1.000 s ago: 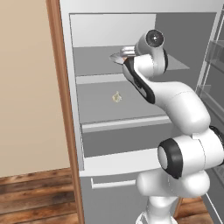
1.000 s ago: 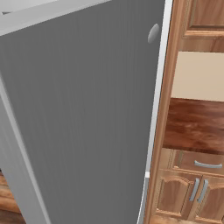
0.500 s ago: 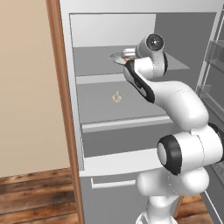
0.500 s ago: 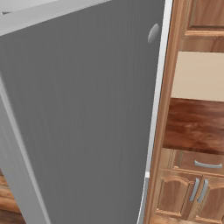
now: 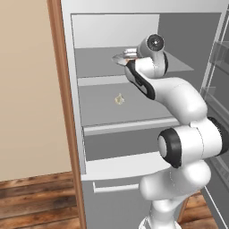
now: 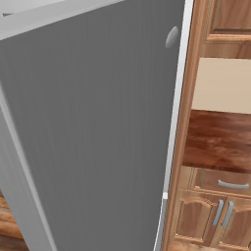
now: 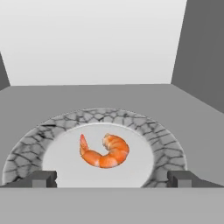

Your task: Transport the shrimp from the fridge to the microwave and turn on the microwave.

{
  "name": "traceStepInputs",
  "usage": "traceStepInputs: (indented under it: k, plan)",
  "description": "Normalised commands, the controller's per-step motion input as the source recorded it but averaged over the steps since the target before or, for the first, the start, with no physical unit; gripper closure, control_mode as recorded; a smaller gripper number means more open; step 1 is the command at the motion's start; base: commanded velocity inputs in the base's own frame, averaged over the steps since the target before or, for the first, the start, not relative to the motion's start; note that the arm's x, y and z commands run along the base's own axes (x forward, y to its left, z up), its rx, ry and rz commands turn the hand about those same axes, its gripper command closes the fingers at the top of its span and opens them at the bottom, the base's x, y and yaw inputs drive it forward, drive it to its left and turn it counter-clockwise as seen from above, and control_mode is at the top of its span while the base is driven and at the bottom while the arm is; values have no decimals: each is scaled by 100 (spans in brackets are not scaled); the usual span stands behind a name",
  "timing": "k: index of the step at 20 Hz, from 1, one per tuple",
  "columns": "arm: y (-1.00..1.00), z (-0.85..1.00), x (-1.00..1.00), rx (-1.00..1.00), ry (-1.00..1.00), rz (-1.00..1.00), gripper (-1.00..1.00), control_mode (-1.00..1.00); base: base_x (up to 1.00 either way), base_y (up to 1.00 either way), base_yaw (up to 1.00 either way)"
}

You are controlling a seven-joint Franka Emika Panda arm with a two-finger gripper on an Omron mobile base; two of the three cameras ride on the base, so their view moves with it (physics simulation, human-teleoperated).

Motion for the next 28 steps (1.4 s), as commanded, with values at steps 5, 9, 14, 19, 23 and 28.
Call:
traceStepInputs:
  k: [5,9,14,19,23,28]
  plan:
    - [0,0,21,0,0,0,-100,-100,0,0,0]
    - [0,-5,13,0,1,0,-100,-100,0,0,0]
    - [0,-8,5,0,3,0,-100,-100,0,0,0]
    - [0,-8,1,0,5,0,-100,-100,0,0,0]
    - [-2,-1,9,0,1,0,-100,-100,0,0,0]
    - [-3,-4,13,0,0,0,-100,-100,0,0,0]
